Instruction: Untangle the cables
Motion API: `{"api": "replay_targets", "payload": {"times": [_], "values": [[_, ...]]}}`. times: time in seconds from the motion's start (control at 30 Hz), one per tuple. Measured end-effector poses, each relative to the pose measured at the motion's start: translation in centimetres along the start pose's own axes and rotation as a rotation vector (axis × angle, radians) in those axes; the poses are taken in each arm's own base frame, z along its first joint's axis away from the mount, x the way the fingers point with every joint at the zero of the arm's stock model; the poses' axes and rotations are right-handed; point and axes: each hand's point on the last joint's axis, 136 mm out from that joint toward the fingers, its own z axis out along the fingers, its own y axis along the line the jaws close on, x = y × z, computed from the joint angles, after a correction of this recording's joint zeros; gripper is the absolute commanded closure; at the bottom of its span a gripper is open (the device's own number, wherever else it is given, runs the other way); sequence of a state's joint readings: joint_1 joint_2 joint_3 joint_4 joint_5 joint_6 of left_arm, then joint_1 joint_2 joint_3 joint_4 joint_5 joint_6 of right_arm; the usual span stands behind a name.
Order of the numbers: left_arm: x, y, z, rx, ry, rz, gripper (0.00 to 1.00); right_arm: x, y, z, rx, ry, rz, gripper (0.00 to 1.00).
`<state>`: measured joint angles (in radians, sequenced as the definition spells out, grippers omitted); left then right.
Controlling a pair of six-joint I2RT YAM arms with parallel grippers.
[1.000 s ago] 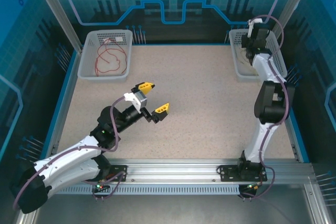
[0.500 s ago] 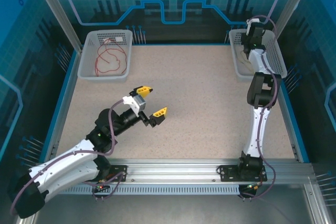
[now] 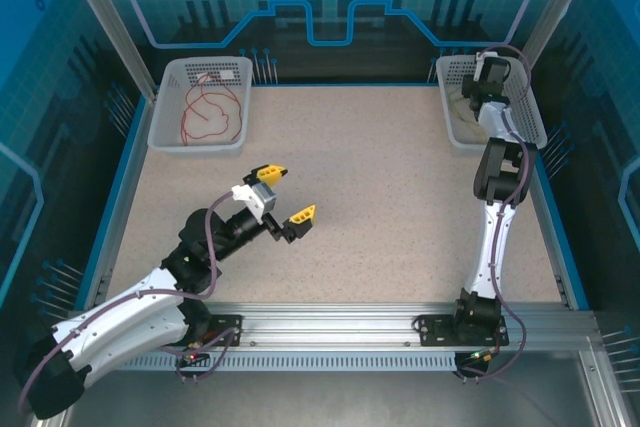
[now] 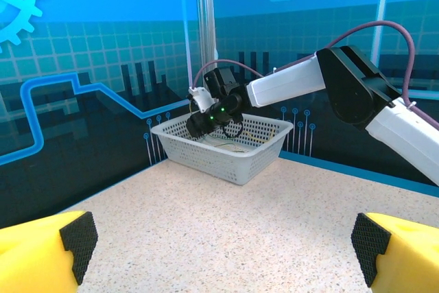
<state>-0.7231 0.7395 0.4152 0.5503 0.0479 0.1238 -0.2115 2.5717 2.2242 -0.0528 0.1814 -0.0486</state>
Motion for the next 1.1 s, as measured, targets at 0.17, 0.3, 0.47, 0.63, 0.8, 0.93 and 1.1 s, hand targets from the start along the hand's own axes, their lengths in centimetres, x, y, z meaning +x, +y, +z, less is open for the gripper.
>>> {"api": "replay_targets", "payload": {"times": [0.17, 0.3, 0.47, 0.63, 0.8, 0.93, 1.1], "values": [[0.0, 0.0, 0.0, 0.000, 0.000, 0.008, 0.01, 0.2, -0.2, -0.8, 0.010, 0.025, -0.006, 0.17], [0.0, 0.0, 0.0, -0.002, 0.000, 0.007, 0.01, -1.5, -1.4, -3.1, 0.054, 0.034, -0.019, 0.08], [0.2, 0.3, 0.0, -0.017, 0.000, 0.010, 0.01, -5.5, -2.8, -8.8, 0.099, -0.028, -0.042, 0.00], [0.5, 1.0, -0.1, -0.060, 0.006, 0.025, 0.01, -9.3, -3.9, -14.8, 0.140, -0.123, -0.032, 0.00], [2.0, 4.8, -0.1, -0.267, 0.014, 0.071, 0.01, -9.4, -2.6, -19.9, 0.128, -0.146, -0.010, 0.00], [5.0, 11.6, -1.5, -0.555, 0.095, 0.051, 0.01, -8.6, 2.1, -25.3, 0.046, -0.164, -0.018, 0.00], [8.0, 20.4, -6.4, -0.931, 0.190, -0.048, 0.01, -4.5, 11.1, -34.5, -0.171, -0.258, -0.101, 0.00]]}}
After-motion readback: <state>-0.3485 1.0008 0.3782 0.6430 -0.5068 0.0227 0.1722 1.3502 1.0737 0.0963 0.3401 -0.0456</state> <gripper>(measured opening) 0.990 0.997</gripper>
